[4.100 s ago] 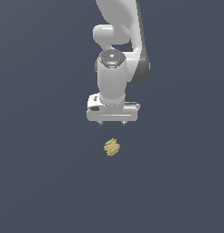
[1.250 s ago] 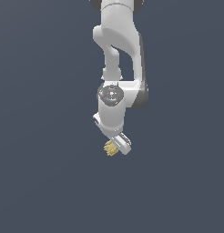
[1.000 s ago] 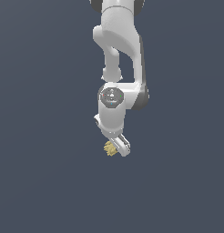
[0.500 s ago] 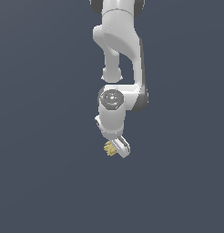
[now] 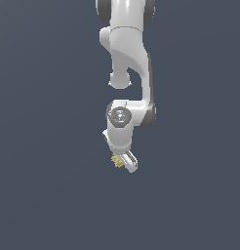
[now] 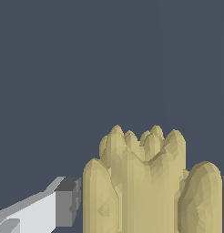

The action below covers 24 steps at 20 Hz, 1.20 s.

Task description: Pick up the object and move it to a goal position.

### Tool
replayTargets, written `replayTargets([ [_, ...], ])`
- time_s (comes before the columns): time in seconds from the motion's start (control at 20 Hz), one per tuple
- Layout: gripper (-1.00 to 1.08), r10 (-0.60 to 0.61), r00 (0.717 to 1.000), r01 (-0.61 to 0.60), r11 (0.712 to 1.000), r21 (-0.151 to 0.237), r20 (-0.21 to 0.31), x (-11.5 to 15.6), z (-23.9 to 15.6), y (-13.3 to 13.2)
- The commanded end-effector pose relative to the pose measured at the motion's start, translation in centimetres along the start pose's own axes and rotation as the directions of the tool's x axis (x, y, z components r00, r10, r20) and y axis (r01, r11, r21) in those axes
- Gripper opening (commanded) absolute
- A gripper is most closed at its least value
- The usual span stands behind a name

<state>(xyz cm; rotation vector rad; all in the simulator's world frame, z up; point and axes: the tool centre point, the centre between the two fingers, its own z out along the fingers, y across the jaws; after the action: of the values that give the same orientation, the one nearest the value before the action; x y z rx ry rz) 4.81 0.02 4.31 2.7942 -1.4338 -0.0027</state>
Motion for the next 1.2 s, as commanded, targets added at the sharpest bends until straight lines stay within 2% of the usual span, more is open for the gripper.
replayTargets([
  [0.0, 1.0, 0.0, 1.0, 0.0, 1.0, 0.002, -0.001, 0.1, 0.2, -0.1],
  [0.05, 1.0, 0.0, 1.0, 0.0, 1.0, 0.002, -0.001, 0.1, 0.2, -0.1],
  [0.1, -1.0, 0.0, 1.0, 0.0, 1.0, 0.002, -0.001, 0.1, 0.2, -0.1],
  [0.75, -1.0, 0.0, 1.0, 0.0, 1.0, 0.002, -0.001, 0.2, -0.1, -0.2],
  [1.15, -1.0, 0.0, 1.0, 0.0, 1.0, 0.002, -0.001, 1.6, -3.3, -0.7],
])
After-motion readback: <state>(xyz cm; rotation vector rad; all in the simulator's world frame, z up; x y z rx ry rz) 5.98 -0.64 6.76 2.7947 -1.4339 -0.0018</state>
